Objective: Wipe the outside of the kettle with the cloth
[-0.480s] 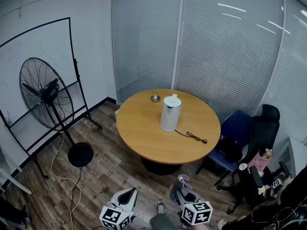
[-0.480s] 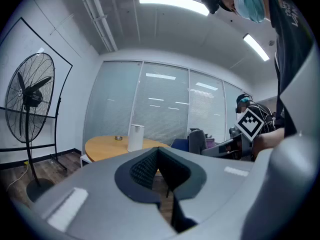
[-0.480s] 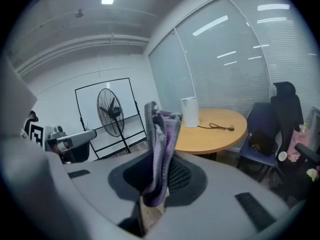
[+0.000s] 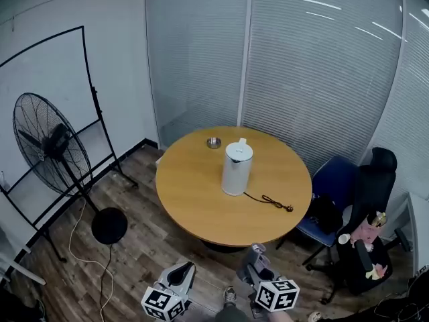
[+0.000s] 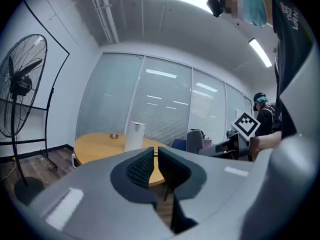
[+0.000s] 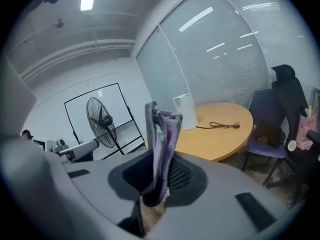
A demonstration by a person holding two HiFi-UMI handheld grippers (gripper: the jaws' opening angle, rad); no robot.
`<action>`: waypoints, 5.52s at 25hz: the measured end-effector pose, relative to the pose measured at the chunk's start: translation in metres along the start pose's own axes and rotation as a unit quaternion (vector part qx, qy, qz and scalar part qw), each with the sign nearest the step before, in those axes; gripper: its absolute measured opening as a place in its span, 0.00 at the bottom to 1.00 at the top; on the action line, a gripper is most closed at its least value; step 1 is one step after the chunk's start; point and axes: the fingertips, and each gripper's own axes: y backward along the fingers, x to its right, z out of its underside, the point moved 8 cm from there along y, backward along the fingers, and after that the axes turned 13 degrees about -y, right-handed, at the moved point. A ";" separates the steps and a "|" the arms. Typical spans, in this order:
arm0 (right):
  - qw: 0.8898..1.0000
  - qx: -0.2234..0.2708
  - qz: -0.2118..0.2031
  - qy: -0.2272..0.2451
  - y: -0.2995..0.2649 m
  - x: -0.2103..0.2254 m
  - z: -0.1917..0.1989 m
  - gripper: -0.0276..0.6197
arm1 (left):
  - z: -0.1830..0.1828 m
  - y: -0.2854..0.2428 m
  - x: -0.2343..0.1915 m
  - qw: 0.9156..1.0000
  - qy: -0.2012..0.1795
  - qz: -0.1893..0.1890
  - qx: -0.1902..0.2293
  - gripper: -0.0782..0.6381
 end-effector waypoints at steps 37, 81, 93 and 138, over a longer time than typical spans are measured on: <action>0.988 0.092 0.086 -0.091 -0.265 0.062 -0.201 0.14 | -0.036 -0.343 -0.254 0.991 0.013 0.133 0.016 0.29; 0.940 -0.075 0.139 -0.303 -0.391 0.227 -0.154 0.14 | -0.060 -0.501 -0.267 0.977 0.014 0.210 -0.035 0.38; 0.990 0.002 0.019 -0.141 -0.327 0.184 -0.261 0.14 | -0.056 -0.496 -0.265 0.984 0.029 0.172 -0.019 0.38; 0.990 -0.002 -0.011 0.140 -0.350 0.167 -0.355 0.14 | -0.047 -0.488 -0.261 0.989 0.085 0.116 0.019 0.38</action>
